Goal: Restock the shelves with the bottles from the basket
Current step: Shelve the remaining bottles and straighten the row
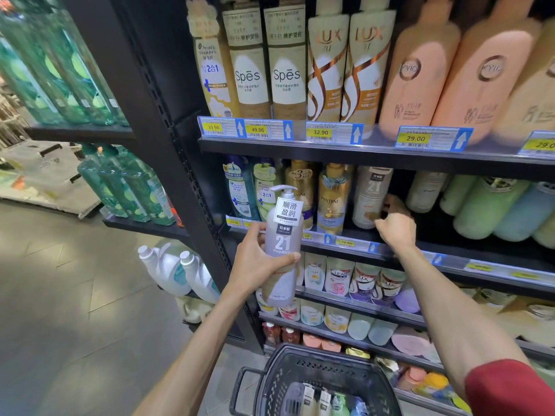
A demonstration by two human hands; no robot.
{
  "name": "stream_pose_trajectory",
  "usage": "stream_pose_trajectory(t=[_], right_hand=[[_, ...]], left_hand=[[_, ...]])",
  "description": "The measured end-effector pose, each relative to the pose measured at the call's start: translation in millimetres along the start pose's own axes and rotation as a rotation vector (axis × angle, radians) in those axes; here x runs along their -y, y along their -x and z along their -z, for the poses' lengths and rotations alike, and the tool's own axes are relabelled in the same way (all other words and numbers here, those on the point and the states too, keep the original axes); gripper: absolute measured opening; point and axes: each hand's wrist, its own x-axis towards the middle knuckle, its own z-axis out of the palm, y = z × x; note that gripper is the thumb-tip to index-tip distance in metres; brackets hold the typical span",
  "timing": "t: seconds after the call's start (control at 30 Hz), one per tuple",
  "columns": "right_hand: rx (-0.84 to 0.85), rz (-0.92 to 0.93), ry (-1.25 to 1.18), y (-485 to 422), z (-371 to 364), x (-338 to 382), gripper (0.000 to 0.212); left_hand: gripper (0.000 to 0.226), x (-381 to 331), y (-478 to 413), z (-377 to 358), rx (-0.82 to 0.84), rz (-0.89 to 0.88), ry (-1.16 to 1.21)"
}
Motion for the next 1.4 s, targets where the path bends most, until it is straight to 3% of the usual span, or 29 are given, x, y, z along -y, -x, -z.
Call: stream_pose_trajectory(t=[0.37,0.67,0.8,1.03,1.4], right_hand=[[0.039,-0.059,-0.117,-8,6,-3,0.056],[-0.052,-0.042,-0.228,32,30,14,0.043],[0.035,0.004,-0.422,62,41,29,0.034],[0.077,-0.003,-0.539,87,63,37,0.036],[0.318,-0.023,-0.680,129,62,53,0.055]], left_hand=[[0.064,6,6,3,0.015,0.008,0.012],[0.066,7,3,-18,0.078,0.020,0.092],[0.072,2,0,-36,0.130,0.007,0.116],[0.070,-1,-2,-64,0.198,-0.005,0.180],[0.066,-6,2,-92,0.317,-0.037,0.214]])
